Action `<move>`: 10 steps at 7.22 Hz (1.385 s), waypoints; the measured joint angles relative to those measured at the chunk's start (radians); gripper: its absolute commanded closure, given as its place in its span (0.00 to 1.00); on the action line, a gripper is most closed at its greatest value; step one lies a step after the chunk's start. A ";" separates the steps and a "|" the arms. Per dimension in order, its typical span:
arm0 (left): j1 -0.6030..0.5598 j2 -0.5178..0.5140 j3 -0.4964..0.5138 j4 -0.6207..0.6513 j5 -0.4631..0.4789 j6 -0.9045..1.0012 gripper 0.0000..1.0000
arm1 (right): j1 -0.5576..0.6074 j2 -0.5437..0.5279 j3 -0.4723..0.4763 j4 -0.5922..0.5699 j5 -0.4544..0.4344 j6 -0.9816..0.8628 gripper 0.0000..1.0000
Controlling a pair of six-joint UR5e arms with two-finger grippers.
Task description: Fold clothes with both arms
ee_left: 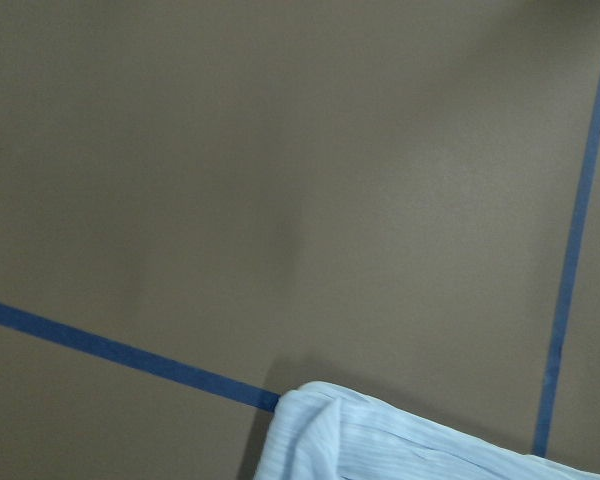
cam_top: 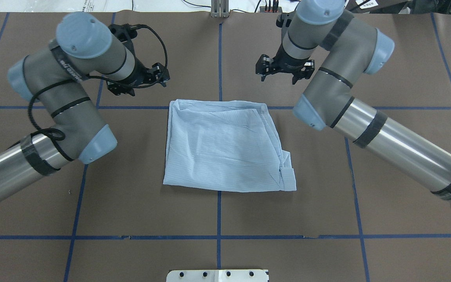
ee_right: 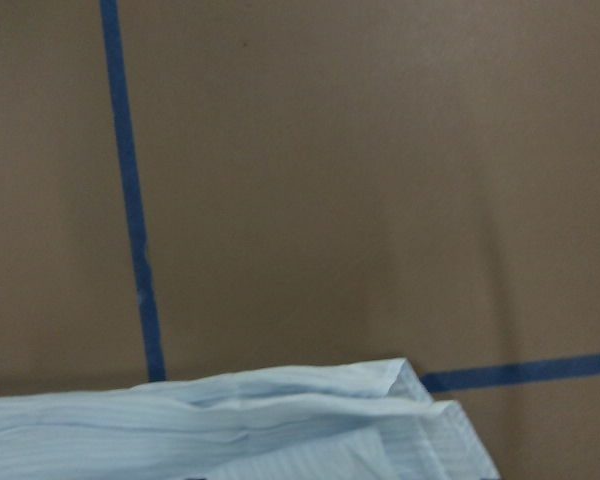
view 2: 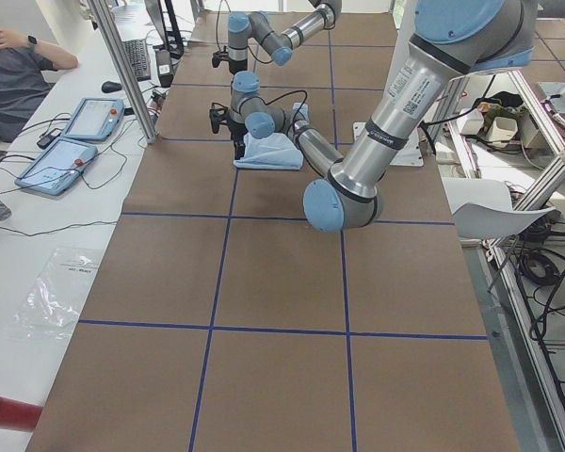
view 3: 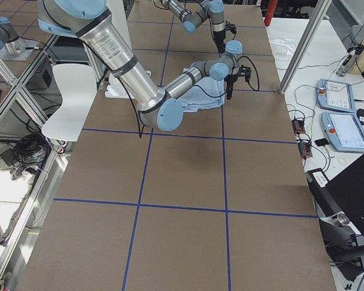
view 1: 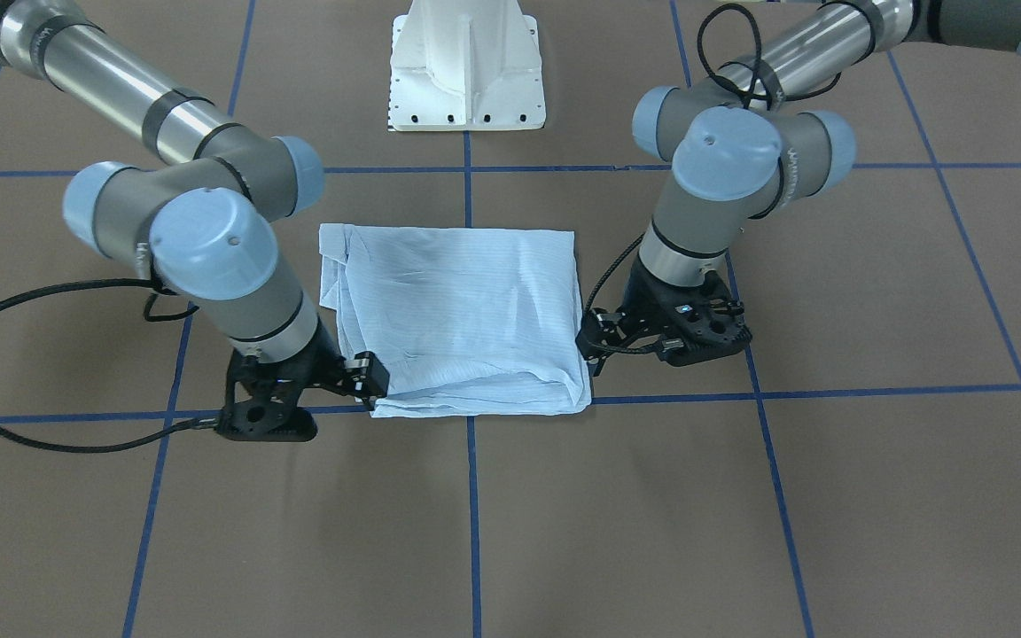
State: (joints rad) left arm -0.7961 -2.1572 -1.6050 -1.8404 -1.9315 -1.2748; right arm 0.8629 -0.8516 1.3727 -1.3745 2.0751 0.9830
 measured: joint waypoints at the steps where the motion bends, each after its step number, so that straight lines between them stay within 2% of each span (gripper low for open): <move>1: -0.038 0.092 -0.089 0.013 -0.011 0.105 0.00 | 0.073 -0.076 0.024 -0.001 0.028 -0.163 0.00; 3: -0.143 0.294 -0.248 0.047 -0.049 0.346 0.00 | 0.269 -0.253 0.049 0.000 0.140 -0.531 0.00; 5: -0.295 0.485 -0.321 0.056 -0.099 0.632 0.00 | 0.433 -0.407 0.066 0.000 0.194 -0.813 0.00; 7: -0.495 0.628 -0.328 0.054 -0.167 0.969 0.00 | 0.542 -0.534 0.095 -0.003 0.221 -0.986 0.00; 8: -0.563 0.680 -0.320 0.047 -0.198 1.062 0.00 | 0.575 -0.591 0.118 -0.004 0.231 -1.030 0.00; 10: -0.602 0.710 -0.287 0.030 -0.218 1.120 0.00 | 0.596 -0.645 0.144 0.008 0.242 -1.052 0.00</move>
State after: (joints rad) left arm -1.3980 -1.4476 -1.8922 -1.8103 -2.1492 -0.1545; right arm 1.4588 -1.4963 1.5167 -1.3665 2.3174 -0.0690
